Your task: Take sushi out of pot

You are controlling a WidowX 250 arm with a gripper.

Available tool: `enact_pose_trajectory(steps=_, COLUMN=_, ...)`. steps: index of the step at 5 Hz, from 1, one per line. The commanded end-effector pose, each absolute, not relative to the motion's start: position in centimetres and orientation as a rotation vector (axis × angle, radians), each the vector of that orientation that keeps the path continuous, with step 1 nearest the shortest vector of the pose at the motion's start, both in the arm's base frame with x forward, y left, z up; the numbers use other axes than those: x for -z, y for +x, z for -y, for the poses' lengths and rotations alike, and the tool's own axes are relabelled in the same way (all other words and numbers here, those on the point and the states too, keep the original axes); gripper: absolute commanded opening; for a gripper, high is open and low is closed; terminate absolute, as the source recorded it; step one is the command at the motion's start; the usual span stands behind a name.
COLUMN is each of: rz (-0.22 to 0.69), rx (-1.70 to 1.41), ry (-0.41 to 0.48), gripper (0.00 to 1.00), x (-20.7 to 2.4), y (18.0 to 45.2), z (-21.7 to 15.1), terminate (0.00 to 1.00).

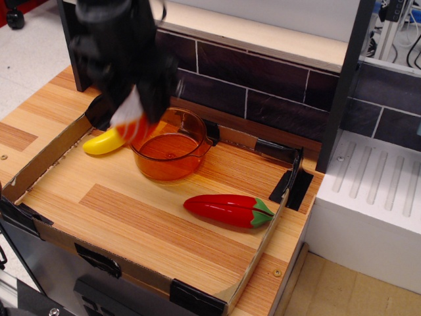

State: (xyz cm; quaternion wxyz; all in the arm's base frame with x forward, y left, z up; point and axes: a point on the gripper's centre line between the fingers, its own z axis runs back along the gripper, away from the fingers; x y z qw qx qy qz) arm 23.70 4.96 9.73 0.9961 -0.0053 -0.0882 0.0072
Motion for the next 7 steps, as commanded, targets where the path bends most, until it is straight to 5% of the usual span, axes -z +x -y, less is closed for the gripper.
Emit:
enact_pose_trajectory(steps=1, rz=0.124, rx=0.260, ry=0.108, gripper=0.00, x=-6.5, y=20.3, z=-8.1, terminate=0.00)
enact_pose_trajectory(steps=5, rz=0.092, rx=0.320, ry=0.207, gripper=0.00, x=-2.0, y=20.4, z=-10.5, terminate=0.00)
enact_pose_trajectory(steps=6, rz=0.120, rx=0.246, ry=0.206, gripper=1.00, x=-2.1, y=20.5, z=-10.7, terminate=0.00)
enact_pose_trajectory(steps=7, rz=0.118, rx=0.247, ry=0.170, gripper=1.00, x=-3.2, y=20.6, z=-10.5, terminate=0.00)
